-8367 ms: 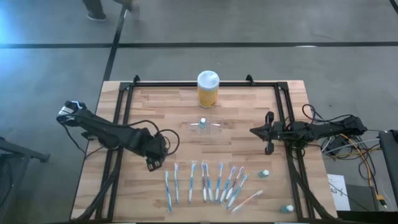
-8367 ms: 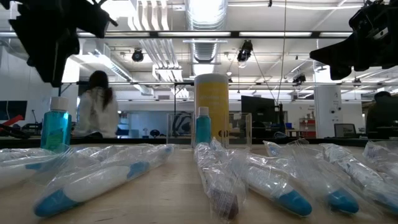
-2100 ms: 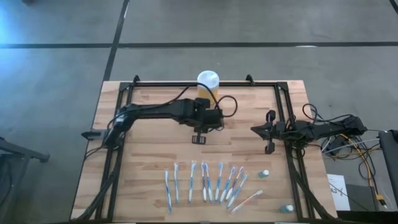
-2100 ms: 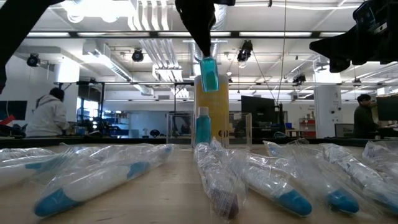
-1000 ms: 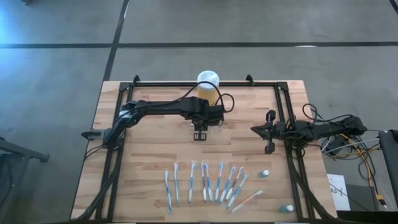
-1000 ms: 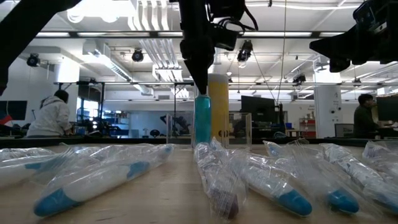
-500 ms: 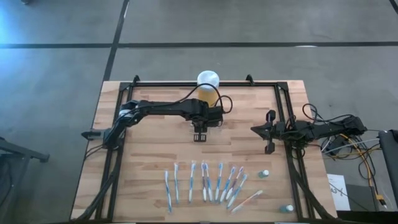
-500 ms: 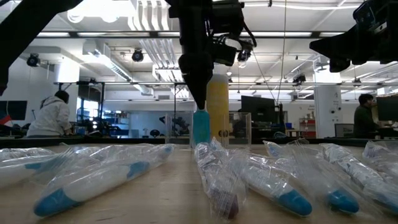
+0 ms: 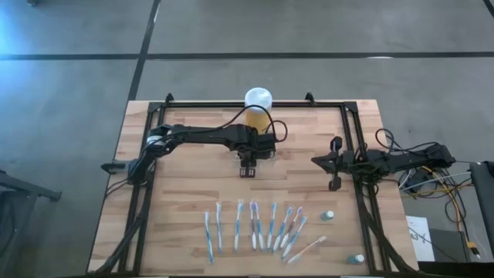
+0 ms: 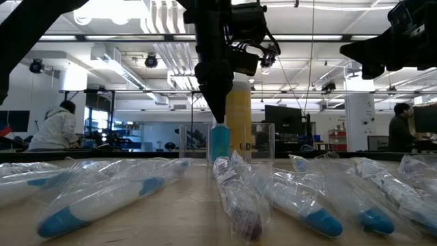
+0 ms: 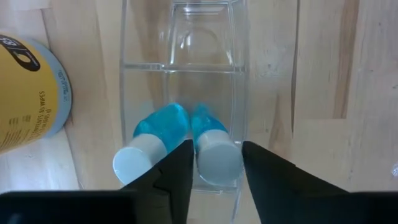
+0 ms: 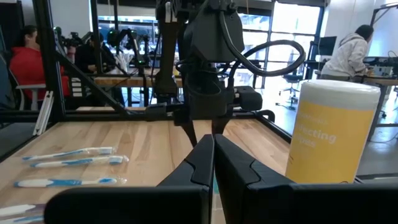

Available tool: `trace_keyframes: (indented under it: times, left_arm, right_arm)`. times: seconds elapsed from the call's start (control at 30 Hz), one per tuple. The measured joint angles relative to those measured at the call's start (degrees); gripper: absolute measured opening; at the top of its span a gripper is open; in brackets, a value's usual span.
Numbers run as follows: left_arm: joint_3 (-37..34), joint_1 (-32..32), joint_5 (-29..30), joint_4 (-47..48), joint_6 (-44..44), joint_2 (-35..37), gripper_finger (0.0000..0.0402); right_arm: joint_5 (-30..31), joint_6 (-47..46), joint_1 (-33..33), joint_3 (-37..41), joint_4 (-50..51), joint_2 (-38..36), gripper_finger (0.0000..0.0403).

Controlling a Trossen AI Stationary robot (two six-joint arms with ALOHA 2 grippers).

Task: Pick & Place toothbrushing station
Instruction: Put the blue mouthwash into the middle of the transparent organizer, then adjust the transparent organizer

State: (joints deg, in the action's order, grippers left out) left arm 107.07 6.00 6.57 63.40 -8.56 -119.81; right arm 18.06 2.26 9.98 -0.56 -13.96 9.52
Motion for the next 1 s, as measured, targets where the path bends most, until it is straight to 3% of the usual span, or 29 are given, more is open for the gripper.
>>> trace_keyframes:
  times: [0.53, 0.7, 0.83, 1.0]
  left_arm:
    - [6.7, 0.0, 0.0, 7.4, 0.6, 0.1, 0.0162]
    - [6.3, -0.2, 0.0, 8.5, 1.9, 4.5, 0.0157]
    - [-1.1, -1.0, 2.5, 2.4, 5.0, 13.0, 0.0133]
    - [-23.6, -2.1, 8.5, -15.9, 11.2, 27.4, 0.0070]
  right_arm:
    - [0.0, 0.3, 0.0, 0.0, 0.0, 0.0, 0.0008]
    - [0.0, 0.1, 0.0, 0.0, 0.4, 0.1, 0.0008]
    - [-0.3, -2.8, 0.0, 0.0, 1.0, 0.9, 0.0008]
    - [-1.3, -6.7, 0.0, 0.0, 2.2, 4.2, 0.0008]
